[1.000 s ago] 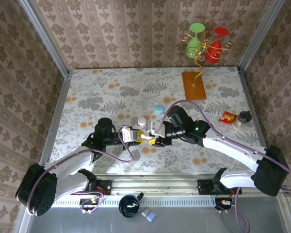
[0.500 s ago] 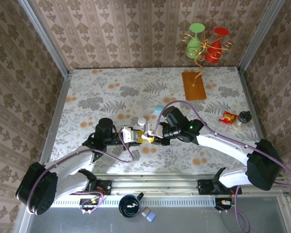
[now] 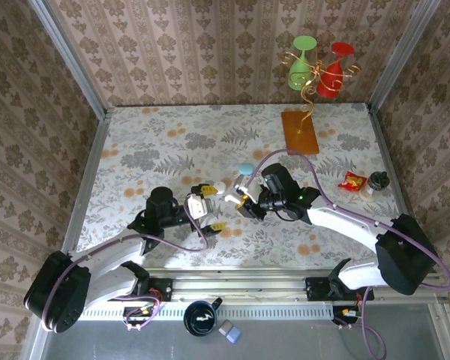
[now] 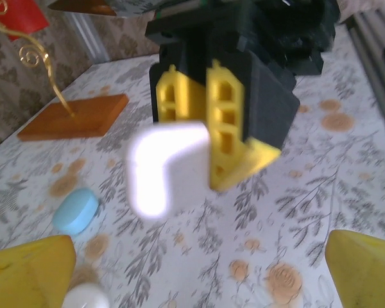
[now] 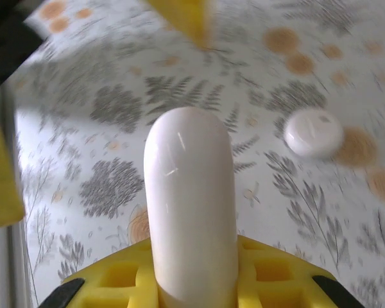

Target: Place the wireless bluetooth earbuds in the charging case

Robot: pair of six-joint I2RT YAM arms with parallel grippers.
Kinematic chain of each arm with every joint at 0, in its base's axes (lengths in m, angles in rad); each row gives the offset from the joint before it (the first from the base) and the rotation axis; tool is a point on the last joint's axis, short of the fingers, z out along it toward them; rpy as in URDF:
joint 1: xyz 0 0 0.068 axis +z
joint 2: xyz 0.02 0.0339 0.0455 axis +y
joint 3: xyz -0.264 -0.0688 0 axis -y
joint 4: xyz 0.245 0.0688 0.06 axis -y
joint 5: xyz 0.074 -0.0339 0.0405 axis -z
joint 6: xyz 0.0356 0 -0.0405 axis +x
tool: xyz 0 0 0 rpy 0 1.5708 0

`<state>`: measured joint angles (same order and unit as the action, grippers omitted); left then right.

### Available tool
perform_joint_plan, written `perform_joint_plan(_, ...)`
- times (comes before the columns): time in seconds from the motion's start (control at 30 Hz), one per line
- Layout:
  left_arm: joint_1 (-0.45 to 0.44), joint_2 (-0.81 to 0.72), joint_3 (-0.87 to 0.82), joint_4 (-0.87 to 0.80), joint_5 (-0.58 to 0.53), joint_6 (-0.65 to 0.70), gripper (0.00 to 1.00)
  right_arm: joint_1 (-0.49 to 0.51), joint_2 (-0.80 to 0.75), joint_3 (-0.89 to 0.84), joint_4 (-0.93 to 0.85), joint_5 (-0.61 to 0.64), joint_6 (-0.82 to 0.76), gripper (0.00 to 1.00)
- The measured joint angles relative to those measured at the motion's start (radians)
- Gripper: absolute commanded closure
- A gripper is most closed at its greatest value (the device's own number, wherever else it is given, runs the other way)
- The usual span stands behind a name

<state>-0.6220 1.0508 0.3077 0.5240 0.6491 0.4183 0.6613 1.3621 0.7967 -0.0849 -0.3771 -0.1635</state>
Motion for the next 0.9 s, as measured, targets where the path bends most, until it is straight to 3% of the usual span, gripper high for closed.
perform_joint_plan(0.17,0.000,-0.018,-0.005,-0.031,-0.061,0.002,0.00,-0.032,0.107,0.028,0.009,0.088,0.298,0.88)
perform_joint_plan(0.4,0.000,-0.008,0.006,-0.133,-0.086,0.024,0.00,-0.035,0.237,0.092,0.000,0.123,0.538,0.86)
perform_joint_plan(0.67,0.000,0.043,0.042,-0.175,-0.086,0.035,0.00,-0.035,0.367,0.134,0.008,0.116,0.663,0.84)
perform_joint_plan(0.9,0.000,0.074,0.042,-0.197,-0.085,0.039,0.00,-0.035,0.425,0.143,0.005,0.119,0.688,0.74)
